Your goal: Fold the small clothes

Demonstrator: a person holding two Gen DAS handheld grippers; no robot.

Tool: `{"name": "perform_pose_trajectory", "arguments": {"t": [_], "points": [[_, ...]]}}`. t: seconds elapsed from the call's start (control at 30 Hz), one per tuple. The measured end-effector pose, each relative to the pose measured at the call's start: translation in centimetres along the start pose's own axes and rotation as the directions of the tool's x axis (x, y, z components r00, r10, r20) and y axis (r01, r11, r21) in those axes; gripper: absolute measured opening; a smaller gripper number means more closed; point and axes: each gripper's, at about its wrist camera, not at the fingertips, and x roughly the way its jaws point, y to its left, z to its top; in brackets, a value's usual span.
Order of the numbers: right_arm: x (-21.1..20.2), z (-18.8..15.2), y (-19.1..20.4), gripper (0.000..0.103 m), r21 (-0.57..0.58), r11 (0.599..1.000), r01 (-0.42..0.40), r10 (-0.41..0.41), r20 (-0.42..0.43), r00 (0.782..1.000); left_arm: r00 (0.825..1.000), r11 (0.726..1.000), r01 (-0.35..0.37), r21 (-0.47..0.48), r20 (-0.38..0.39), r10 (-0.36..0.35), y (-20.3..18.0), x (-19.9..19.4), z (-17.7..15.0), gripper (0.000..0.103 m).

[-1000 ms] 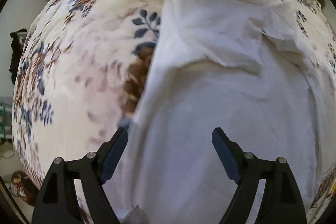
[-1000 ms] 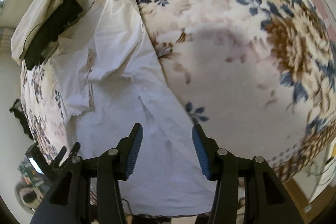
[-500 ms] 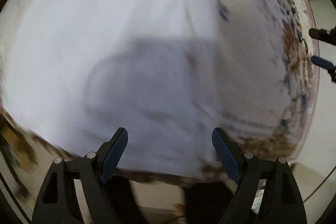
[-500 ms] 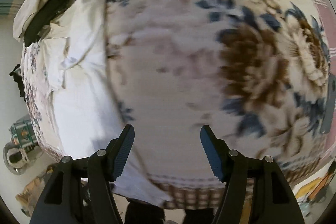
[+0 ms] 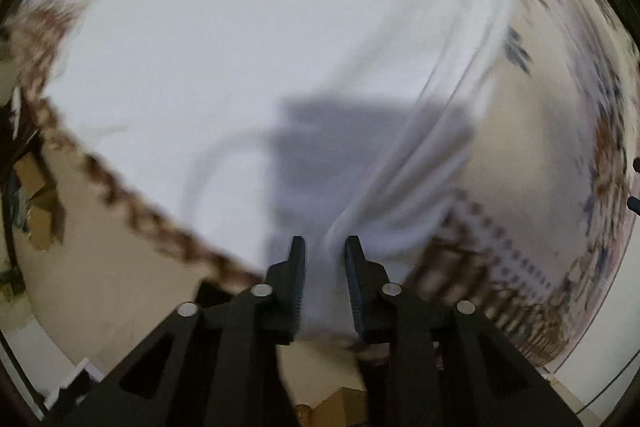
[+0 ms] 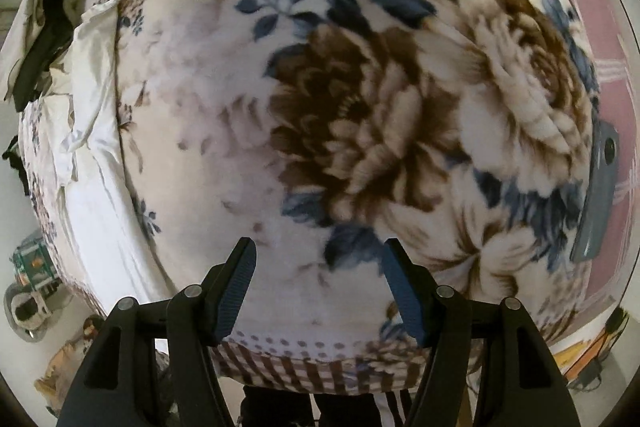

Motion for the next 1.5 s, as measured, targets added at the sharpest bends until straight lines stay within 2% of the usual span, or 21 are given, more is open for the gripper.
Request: {"name": "perform_pose_trajectory", "arguments": {"t": [0.07, 0.13, 0.17, 0.23, 0.3, 0.4, 0.43, 0.47, 0.5, 0.53, 0.7, 0.83, 0.97, 1.07, 1.17, 1.2, 1.23, 1.27, 1.3, 1.33, 1.5], "points": [[0.2, 0.6, 1.4, 0.067, -0.021, 1.000, -0.015, 0.015, -0.005, 1.000, 0.999, 0.999, 0.038, -0.026, -0.003, -0.038, 1.7, -0.5, 0.0, 0.023], [0.5, 1.3, 3.1, 0.067, -0.045, 0.999, -0.028, 0.028, -0.010, 1.000, 0.996, 0.996, 0.087, -0.035, -0.002, -0.087, 2.4, -0.5, 0.2, 0.048], [0.7, 1.7, 4.1, 0.067, -0.058, 0.998, -0.034, 0.033, -0.013, 0.999, 0.995, 0.994, 0.102, -0.043, 0.004, -0.102, 2.6, -0.4, 0.2, 0.051], [0.8, 2.7, 5.8, 0.067, -0.081, 0.996, -0.047, 0.045, -0.018, 0.999, 0.986, 0.985, 0.165, -0.047, 0.008, -0.165, 3.0, 0.1, 0.6, 0.053], [0.9, 3.8, 7.8, 0.067, -0.112, 0.991, -0.070, 0.068, -0.024, 0.997, 0.983, 0.983, 0.185, -0.011, 0.013, -0.185, 1.9, 1.1, 1.1, 0.053], [0.8, 6.3, 11.0, 0.067, -0.164, 0.981, -0.101, 0.097, -0.031, 0.995, 0.992, 0.991, 0.127, 0.040, -0.006, -0.127, -0.6, 3.1, 2.8, 0.053], [0.7, 7.3, 12.1, 0.067, -0.180, 0.977, -0.113, 0.110, -0.029, 0.994, 0.994, 0.993, 0.106, 0.047, 0.006, -0.106, -0.9, 3.6, 3.0, 0.050], [0.5, 8.5, 13.2, 0.067, -0.195, 0.973, -0.120, 0.118, -0.023, 0.993, 0.994, 0.993, 0.105, 0.050, 0.028, -0.107, -1.1, 3.5, 3.1, 0.042], [0.3, 9.7, 14.2, 0.067, -0.207, 0.969, -0.131, 0.130, -0.016, 0.991, 0.992, 0.993, 0.109, 0.053, 0.058, -0.112, -1.3, 3.2, 3.1, 0.011], [0.0, 11.4, 15.6, 0.067, -0.222, 0.964, -0.149, 0.151, -0.006, 0.988, 0.991, 0.993, 0.109, 0.055, 0.068, -0.112, -1.4, 3.0, 3.0, 0.004], [0.1, 18.1, 21.0, 0.067, -0.251, 0.946, -0.206, 0.220, 0.028, 0.975, 0.978, 0.983, 0.171, 0.066, 0.110, -0.177, -0.7, 0.3, 2.5, 0.002], [1.6, 22.8, 24.2, 0.067, -0.202, 0.943, -0.263, 0.273, 0.023, 0.962, 0.969, 0.978, 0.194, 0.070, 0.144, -0.203, 0.5, -1.9, 0.7, 0.002], [3.1, 25.2, 26.9, 0.067, -0.139, 0.943, -0.304, 0.308, 0.008, 0.951, 0.956, 0.974, 0.222, 0.050, 0.185, -0.227, 2.1, -3.7, 0.4, 0.002], [4.5, 26.0, 27.0, 0.067, -0.067, 0.957, -0.282, 0.285, 0.038, 0.958, 0.949, 0.969, 0.242, 0.036, 0.200, -0.245, 2.8, -4.5, 0.9, 0.002], [6.7, 26.9, 27.0, 0.067, -0.007, 0.962, -0.272, 0.272, 0.023, 0.962, 0.946, 0.968, 0.251, 0.031, 0.206, -0.251, 3.6, -4.6, 1.0, 0.002], [7.6, 27.2, 27.0, 0.059, 0.016, 0.958, -0.287, 0.287, 0.011, 0.958, 0.945, 0.967, 0.253, 0.028, 0.207, -0.253, 3.9, -4.6, 1.1, 0.002], [8.2, 27.2, 27.0, 0.032, 0.036, 0.950, -0.312, 0.311, 0.012, 0.950, 0.944, 0.966, 0.256, 0.025, 0.209, -0.256, 4.1, -4.6, 1.2, 0.002], [8.4, 27.0, 27.4, 0.018, 0.034, 0.952, -0.303, 0.302, 0.023, 0.953, 0.941, 0.965, 0.263, 0.020, 0.214, -0.261, 4.5, -4.8, 1.3, 0.002], [8.1, 26.7, 27.8, 0.010, 0.025, 0.959, -0.282, 0.280, 0.048, 0.959, 0.938, 0.963, 0.270, 0.015, 0.223, -0.266, 5.1, -5.1, 1.4, 0.002], [7.2, 26.2, 28.7, 0.008, 0.002, 0.967, -0.254, 0.252, 0.091, 0.963, 0.935, 0.961, 0.275, 0.013, 0.229, -0.271, 5.4, -5.3, 1.5, 0.002], [2.6, 23.8, 33.9, 0.006, -0.109, 0.981, -0.163, 0.180, 0.181, 0.967, 0.916, 0.952, 0.306, 0.014, 0.268, -0.299, 8.6, -7.9, 2.3, 0.002]]}}
